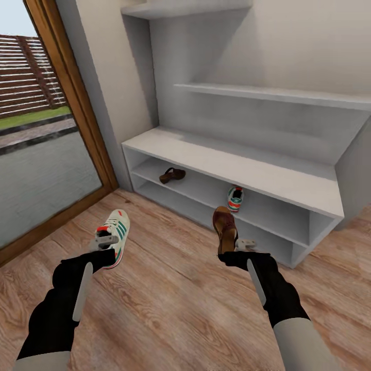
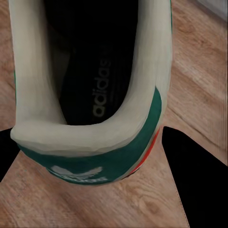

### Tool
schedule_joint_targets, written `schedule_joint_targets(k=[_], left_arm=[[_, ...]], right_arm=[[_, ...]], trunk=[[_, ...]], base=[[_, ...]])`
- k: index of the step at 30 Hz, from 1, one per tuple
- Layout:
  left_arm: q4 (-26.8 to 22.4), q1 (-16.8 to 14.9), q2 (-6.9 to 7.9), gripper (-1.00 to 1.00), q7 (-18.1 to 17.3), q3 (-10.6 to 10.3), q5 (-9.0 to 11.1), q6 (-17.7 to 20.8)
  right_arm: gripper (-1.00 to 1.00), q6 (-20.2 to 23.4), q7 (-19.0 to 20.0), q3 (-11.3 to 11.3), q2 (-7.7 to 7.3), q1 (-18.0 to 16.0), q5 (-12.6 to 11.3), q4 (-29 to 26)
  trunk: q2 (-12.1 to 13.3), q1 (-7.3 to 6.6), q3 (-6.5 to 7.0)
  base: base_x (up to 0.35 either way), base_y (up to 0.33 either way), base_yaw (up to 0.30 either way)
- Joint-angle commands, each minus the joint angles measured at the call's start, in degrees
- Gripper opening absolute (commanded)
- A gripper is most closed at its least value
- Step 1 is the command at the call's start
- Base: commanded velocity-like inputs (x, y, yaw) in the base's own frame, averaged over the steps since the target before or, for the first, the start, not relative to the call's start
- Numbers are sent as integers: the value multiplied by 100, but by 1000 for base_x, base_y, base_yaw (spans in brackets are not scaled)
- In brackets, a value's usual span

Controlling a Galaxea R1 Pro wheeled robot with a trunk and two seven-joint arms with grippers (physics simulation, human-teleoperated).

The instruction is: Pick up the two gym shoes and the two sandals from the corridor floor and place them onto the hallstand (shoe rack) in the corridor, making sure they are on the rack and not on the floor. Arrange them so the two gym shoes are next to each other and the two sandals are next to each other.

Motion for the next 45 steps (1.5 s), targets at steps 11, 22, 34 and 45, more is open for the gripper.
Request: schedule_joint_targets(k=[11, 22, 34, 45], left_arm=[[-1, 0, 0, -100, -1, 0, -1, 0], [0, 0, 0, -100, 7, -81, -1, -1], [0, 0, 0, -100, 2, -88, -1, -1], [-3, 63, 0, -100, 1, -96, -1, -3]], right_arm=[[-100, 2, -19, -1, 0, 0, -20, 0], [-100, 2, -19, 2, 0, 4, -20, 0], [-100, 2, -19, -1, 0, 2, -20, 0], [-100, 2, -19, 0, 0, 2, -20, 0]], trunk=[[0, 0, 0], [0, 0, 0], [0, 0, 0], [0, 0, 0]], base=[[0, 1, -285], [-75, 67, -285], [-5, 67, -285], [0, 46, -285]])
